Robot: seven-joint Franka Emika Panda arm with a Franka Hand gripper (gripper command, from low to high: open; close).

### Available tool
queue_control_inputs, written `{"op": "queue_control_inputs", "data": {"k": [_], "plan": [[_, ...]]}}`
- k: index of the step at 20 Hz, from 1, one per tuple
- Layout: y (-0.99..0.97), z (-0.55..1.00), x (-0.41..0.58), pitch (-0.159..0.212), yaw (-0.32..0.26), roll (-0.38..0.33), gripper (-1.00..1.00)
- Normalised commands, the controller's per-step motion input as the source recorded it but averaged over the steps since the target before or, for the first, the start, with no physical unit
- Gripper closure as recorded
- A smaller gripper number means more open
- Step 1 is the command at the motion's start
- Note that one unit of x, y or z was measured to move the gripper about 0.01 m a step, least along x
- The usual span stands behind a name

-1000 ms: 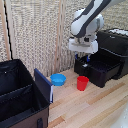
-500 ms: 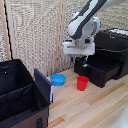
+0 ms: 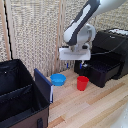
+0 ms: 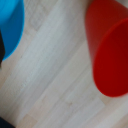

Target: Gently grip the air fryer handle with your gripper and kindly pull it open by sliding your gripper away from the base. Gradually bring your gripper in line with the blue bowl and gently capture it, without tightening your grip too much. Securely place the blue bowl inside the opened air fryer with a steady position. Liberate your robot's gripper, and withdraw your gripper from the proximity of the air fryer.

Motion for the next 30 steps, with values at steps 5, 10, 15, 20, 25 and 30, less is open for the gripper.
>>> {"op": "queue_control_inputs", "data": {"k": [5,10,15,20,25,30], "plan": [[0.28,-0.38,0.282,-0.085,0.046,-0.053,-1.00],[0.01,-0.24,0.135,-0.004,0.059,-0.124,-1.00],[0.00,-0.30,0.010,-0.013,0.049,-0.140,-1.00],[-0.07,-0.19,0.065,-0.015,0.012,0.006,1.00],[-0.01,0.00,0.000,0.000,0.016,0.013,1.00],[-0.02,0.00,-0.037,0.000,0.048,0.024,1.00]]}}
